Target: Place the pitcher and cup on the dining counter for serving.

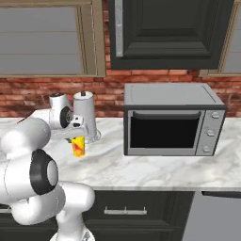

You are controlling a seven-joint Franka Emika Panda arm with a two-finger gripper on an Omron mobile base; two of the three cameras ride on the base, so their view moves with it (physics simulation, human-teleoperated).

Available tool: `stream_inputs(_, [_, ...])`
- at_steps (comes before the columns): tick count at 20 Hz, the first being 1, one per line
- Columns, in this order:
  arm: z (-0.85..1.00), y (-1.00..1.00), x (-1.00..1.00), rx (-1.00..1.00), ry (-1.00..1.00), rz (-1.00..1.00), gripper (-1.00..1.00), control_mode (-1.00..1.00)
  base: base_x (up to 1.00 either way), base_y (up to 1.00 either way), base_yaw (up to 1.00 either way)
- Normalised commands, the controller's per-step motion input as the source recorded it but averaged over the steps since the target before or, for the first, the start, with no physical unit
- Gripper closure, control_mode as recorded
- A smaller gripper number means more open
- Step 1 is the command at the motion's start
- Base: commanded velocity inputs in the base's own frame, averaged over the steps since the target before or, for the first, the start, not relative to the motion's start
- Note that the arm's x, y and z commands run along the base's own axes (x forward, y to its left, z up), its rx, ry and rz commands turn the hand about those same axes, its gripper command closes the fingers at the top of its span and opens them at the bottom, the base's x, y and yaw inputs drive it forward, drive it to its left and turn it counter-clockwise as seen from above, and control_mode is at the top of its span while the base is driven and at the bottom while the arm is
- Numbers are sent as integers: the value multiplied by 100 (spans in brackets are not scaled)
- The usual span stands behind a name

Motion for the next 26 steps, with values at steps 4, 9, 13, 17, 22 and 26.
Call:
stream_inputs(4, [96, 0, -71, 0, -37, 6, 100, -100, 0, 0, 0])
stream_inputs(9, [98, -2, -67, 0, -32, 11, 100, -100, 0, 0, 0])
stream_inputs(13, [80, -4, -47, 0, -16, 16, 100, -100, 0, 0, 0])
stream_inputs(17, [54, 0, -25, 0, -2, 15, 100, 100, -16, 0, 11])
stream_inputs(22, [0, 0, 0, 0, 0, 0, 100, 100, -81, -1, 77])
stream_inputs(26, [0, 0, 0, 0, 0, 0, 100, 100, -57, -11, 99])
